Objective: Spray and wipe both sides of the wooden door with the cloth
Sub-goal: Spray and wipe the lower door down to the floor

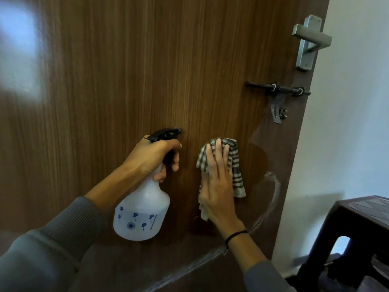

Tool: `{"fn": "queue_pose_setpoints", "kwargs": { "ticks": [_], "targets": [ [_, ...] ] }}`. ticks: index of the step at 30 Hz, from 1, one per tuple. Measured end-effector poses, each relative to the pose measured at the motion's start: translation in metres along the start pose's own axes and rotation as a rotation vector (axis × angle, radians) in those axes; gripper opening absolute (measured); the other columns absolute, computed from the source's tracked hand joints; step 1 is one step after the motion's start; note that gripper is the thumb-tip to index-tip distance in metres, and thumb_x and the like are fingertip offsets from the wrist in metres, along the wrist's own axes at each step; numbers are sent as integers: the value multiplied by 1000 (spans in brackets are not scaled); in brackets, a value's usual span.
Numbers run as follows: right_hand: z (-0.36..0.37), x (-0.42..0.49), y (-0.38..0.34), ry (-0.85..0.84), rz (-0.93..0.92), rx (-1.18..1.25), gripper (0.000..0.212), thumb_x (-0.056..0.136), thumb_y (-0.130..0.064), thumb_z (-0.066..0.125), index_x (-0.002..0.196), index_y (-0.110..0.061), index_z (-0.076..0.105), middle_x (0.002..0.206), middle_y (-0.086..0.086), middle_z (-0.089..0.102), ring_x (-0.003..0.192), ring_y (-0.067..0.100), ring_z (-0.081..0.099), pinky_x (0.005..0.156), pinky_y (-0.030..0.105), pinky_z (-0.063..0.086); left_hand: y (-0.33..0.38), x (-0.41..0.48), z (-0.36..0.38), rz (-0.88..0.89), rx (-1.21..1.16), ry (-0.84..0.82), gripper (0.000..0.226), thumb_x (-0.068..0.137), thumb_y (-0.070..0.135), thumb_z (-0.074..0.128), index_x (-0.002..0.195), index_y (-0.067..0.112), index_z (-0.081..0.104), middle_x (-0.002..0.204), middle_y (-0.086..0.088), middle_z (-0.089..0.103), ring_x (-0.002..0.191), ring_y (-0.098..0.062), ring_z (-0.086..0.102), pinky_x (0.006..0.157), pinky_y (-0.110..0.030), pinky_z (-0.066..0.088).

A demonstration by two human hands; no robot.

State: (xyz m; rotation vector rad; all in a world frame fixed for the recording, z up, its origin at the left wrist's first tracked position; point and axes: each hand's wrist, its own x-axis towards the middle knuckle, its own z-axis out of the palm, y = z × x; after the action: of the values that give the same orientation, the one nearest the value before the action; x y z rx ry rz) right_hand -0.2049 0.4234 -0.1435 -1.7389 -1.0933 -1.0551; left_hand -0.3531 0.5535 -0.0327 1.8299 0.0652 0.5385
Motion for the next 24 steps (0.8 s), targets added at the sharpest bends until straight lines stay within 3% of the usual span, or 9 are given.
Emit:
{"fn": "queue_pose_setpoints", "kwargs": {
  "ticks": [3, 6, 11, 16, 20, 24],
  "targets": [
    [-9, 3, 21, 8, -50, -19, 69, 102, -7, 49, 161, -24, 16, 170, -3, 7, 157, 22, 2, 125, 55, 16, -2, 0, 0, 11, -11, 8, 33, 100, 25, 56, 78, 1, 63, 70, -14, 65, 31, -18, 37, 38, -25, 36],
    [-5, -5, 17, 114, 98, 13, 61, 106, -17, 42, 160, -26, 15, 170, -5, 7, 157, 20, 1, 126, 46, 12, -4, -1, 1, 31, -34, 3, 33, 101, 25, 56, 80, 0, 63, 71, -13, 65, 32, -18, 37, 36, -22, 36],
    [-3, -12, 14, 188, 295, 79, 58, 108, -23, 34, 160, -31, 10, 169, -16, -2, 156, 10, -7, 126, 50, 15, -1, -1, -1, 15, -37, -3, 33, 100, 25, 57, 78, 1, 64, 69, -15, 65, 32, -18, 39, 37, -24, 37],
    [-1, -6, -9, 117, 191, -63, 64, 108, -18, 33, 161, -26, -2, 170, 0, -7, 157, 20, -9, 127, 48, 10, -4, 4, -2, 4, -70, -16, 33, 97, 29, 60, 80, 2, 66, 68, -14, 67, 34, -21, 41, 42, -27, 39],
    [-16, 3, -5, -54, 41, -145, 68, 103, 0, 43, 161, -10, 9, 170, 6, -3, 157, 24, -5, 127, 45, 10, -5, 6, -3, 5, -111, -10, 30, 95, 28, 63, 82, 2, 69, 69, -13, 69, 36, -21, 45, 42, -27, 38],
    [-40, 13, 8, -48, 170, -129, 75, 100, 5, 43, 162, -20, 9, 171, -3, -1, 157, 14, -1, 127, 36, 16, -3, 4, -4, -29, -143, -18, 26, 94, 28, 65, 87, 4, 71, 69, -11, 70, 39, -19, 48, 42, -29, 39]
  ]
}}
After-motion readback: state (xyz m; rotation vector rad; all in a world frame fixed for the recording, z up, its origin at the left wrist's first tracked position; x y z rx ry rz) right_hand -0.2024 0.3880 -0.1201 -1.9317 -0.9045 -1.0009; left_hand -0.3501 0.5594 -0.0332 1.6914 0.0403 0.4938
